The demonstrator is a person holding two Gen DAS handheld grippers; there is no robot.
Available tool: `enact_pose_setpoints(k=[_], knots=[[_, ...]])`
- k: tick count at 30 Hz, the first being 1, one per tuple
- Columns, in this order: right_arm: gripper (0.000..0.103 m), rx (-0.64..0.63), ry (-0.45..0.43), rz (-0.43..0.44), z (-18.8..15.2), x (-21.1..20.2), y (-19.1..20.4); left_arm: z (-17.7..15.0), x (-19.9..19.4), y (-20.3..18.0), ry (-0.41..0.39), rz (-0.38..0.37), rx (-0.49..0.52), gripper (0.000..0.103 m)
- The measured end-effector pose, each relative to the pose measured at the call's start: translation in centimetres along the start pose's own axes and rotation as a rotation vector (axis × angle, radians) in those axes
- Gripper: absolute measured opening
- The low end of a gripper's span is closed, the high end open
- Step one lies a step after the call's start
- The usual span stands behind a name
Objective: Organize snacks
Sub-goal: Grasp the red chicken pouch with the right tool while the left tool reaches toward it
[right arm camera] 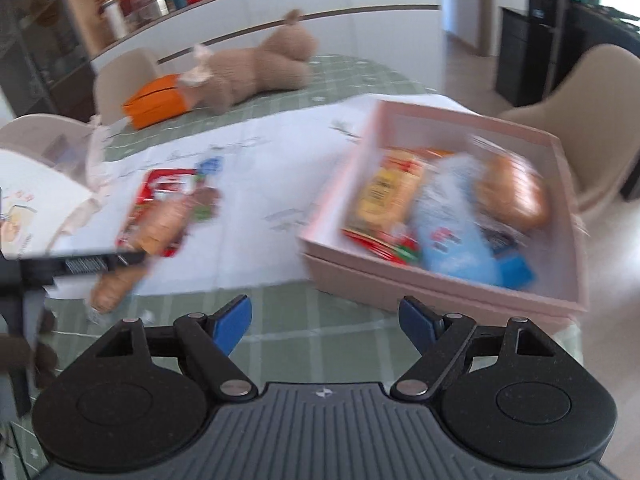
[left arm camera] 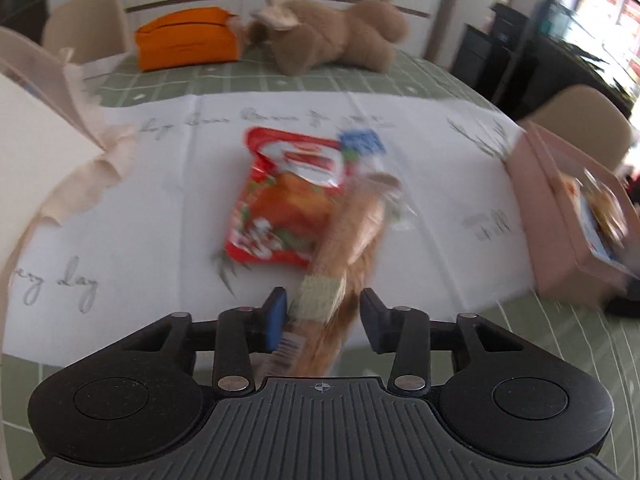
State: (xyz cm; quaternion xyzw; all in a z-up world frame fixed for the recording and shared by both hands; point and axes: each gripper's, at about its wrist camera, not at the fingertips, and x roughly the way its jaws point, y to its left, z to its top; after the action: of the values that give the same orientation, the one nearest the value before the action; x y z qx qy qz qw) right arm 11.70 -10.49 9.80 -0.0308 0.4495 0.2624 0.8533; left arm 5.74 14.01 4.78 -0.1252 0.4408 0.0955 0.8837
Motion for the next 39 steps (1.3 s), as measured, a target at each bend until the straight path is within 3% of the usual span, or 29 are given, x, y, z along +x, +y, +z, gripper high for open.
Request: enact_pose_setpoints(k=[1, 8, 12, 16, 17, 18, 19, 24, 30, 34, 37, 39], knots=[[0.081, -0.020, -0.004, 0.013, 0.8, 0.3, 0.9, -0.4, -0.1, -0.3, 0.014, -0.035, 0.005, 0.036], [0.082, -0.070, 0.041, 0.083, 6.9, 6.1, 5.8, -3.3, -0.4, -2.8, 0.135, -0.304, 0.024, 0.038], [0.082, -0.057, 0.067, 0.075, 9.9, 11.6, 8.6, -3.9, -2.3, -2.0, 0.101, -0.321, 0.006, 0.039], [0.081, -0.053, 0.105, 0.024, 11.3, 16.8, 10.7, -2.2, -4.1, 1.6, -0.056, -0.235, -0.102, 0.038], [0.071, -0.062, 0.121, 0.018, 11.2, 17.6, 10.8, -1.7, -4.4, 2.9, -0.101, -0.199, -0.144, 0.038], [0.046, -0.085, 0.147, 0.020, 10.9, 18.2, 11.1, -1.2, -4.5, 4.0, -0.127, -0.175, -0.182, 0.038], [0.037, -0.112, 0.173, 0.022, 10.5, 18.4, 11.3, -0.6, -4.4, 5.2, -0.150, -0.157, -0.226, 0.038], [0.036, -0.196, 0.196, 0.034, 7.1, 15.4, 11.3, 2.5, -0.8, 8.3, -0.186, -0.134, -0.362, 0.038], [0.036, -0.213, 0.227, 0.040, 1.3, 10.1, 9.6, 5.2, 5.6, 7.9, -0.140, -0.062, -0.369, 0.038], [0.036, -0.185, 0.229, 0.039, -2.1, 6.8, 7.7, 5.7, 6.1, 7.0, -0.139, -0.091, -0.309, 0.037], [0.036, -0.159, 0.215, 0.018, -4.0, 4.8, 6.2, 5.8, 6.2, 5.4, -0.105, -0.153, -0.218, 0.027], [0.037, -0.150, 0.213, 0.004, -4.8, 4.0, 5.6, 5.3, 5.6, 3.6, -0.078, -0.174, -0.128, 0.025]])
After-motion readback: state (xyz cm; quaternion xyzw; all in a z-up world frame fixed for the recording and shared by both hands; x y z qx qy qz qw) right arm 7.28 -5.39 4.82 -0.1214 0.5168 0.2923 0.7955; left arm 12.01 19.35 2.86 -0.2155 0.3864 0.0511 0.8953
